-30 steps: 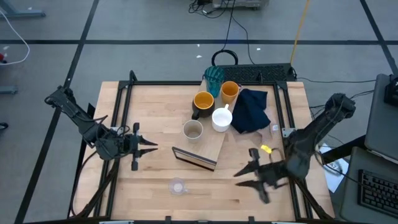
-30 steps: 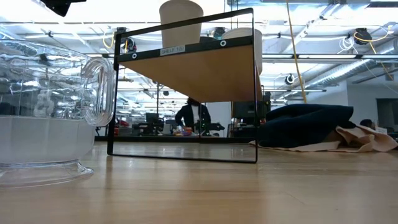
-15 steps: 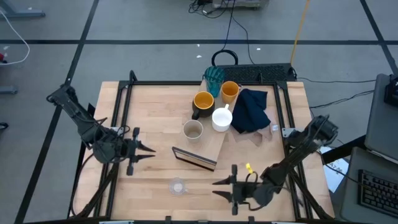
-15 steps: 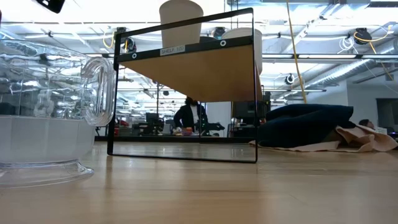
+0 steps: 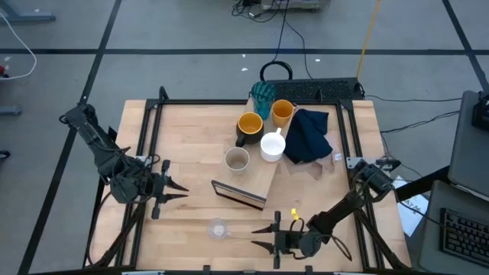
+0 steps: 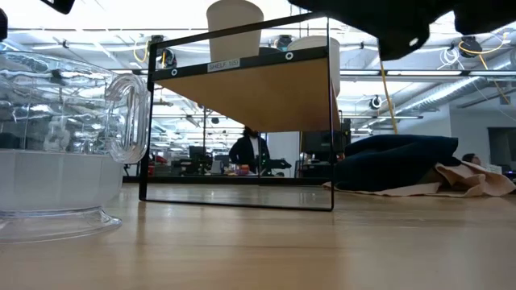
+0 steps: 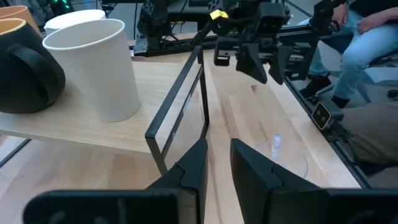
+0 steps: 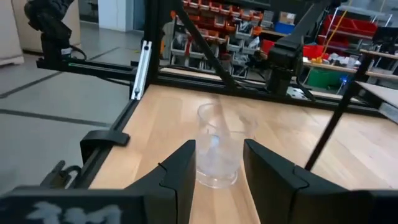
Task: Stack small to large cups/mugs on shelf
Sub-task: Put the transparent mug on the shelf
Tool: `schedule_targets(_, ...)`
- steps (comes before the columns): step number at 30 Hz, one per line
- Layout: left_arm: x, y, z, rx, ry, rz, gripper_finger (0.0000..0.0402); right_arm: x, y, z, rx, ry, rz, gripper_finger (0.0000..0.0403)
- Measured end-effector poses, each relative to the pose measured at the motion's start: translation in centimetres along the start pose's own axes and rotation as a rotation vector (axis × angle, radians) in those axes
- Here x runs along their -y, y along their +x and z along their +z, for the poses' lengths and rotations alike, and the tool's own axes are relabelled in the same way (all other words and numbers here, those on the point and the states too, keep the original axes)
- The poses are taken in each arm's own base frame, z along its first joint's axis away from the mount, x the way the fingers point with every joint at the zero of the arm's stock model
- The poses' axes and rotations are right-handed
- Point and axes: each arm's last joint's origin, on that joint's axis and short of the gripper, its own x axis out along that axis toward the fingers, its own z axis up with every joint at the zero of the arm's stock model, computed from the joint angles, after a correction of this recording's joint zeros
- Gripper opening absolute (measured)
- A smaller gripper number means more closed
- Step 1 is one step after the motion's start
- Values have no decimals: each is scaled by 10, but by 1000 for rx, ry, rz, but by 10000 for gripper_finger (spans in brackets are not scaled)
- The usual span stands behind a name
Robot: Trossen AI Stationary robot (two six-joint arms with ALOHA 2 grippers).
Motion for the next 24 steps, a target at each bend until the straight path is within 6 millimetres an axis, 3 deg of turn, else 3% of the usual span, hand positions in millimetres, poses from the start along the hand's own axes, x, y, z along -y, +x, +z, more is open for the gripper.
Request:
schedule_targets(8,2,-1,0,1,1,-11,69,-9,36,-9,-45,-80,-43,126)
schedule_targets(13,2,-1,0,0,-2,-12,69,-4,43,-14,-63,-45,-62,126)
schedule_targets(24,5,4,-3,-24,0,-4,69,12,59,-23,-149,97,68,126)
